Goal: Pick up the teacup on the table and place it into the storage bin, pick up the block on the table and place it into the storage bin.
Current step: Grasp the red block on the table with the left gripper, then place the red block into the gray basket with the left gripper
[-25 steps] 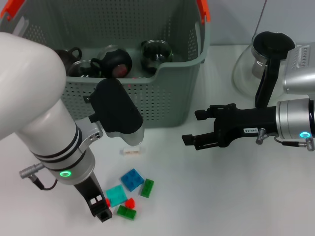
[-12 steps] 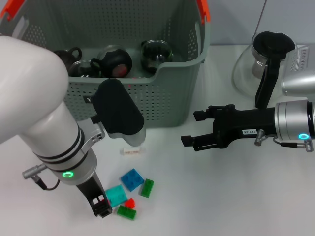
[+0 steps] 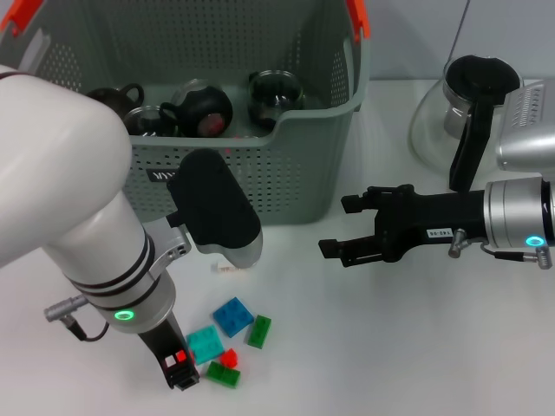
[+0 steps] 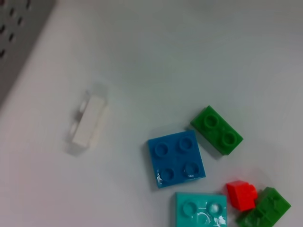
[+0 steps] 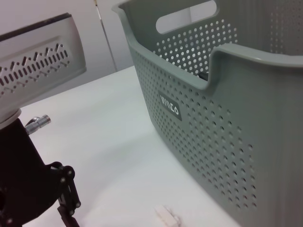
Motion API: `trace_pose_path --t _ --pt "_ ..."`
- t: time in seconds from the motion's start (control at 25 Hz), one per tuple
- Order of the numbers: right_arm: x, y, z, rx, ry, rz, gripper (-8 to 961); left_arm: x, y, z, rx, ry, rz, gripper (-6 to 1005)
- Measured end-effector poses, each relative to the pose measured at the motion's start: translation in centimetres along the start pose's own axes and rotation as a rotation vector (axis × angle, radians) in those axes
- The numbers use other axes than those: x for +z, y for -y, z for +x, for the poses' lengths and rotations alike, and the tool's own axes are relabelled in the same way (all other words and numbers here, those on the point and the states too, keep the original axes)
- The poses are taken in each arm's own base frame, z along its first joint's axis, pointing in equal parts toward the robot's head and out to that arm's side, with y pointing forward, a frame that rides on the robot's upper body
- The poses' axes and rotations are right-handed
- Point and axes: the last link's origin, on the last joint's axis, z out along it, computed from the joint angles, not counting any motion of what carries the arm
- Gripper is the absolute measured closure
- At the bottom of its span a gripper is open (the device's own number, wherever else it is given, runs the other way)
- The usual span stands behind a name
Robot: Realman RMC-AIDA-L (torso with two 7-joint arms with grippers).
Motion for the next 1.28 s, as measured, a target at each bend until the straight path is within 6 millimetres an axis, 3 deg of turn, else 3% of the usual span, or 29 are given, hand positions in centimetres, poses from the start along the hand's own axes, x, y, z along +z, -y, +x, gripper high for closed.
trace_pose_path --t 0.28,0.48,0.76,1.0,1.16,1.28 --pt "0.0 0.0 0.0 -0.002 0.000 0.000 6 0.2 0.0 0.1 0.006 0.001 0.005 646" --pt "0.0 0.0 -0.1 -0.005 0.000 -0.001 6 0.2 0.1 0.3 0.013 -0.012 0.022 836" --pt "0.0 0.0 0.0 -0.004 0.000 -0.002 7 -1.3 0.3 0.4 0.014 -0.024 0.074 837" --pt "-0.2 0.0 0.1 -0.002 -0.002 -0.003 8 -6.6 0.4 -0.1 -0.064 -0.205 0.032 837" --pt "-0.2 0.0 0.1 -0.004 -0.003 -0.005 7 -11.9 0.7 0.4 -0.060 -0.500 -0.024 836" --pt "-0.2 -0.1 0.1 -0.006 -0.006 -0.006 7 -16.3 2.3 1.1 -0.034 -0.732 0.009 836"
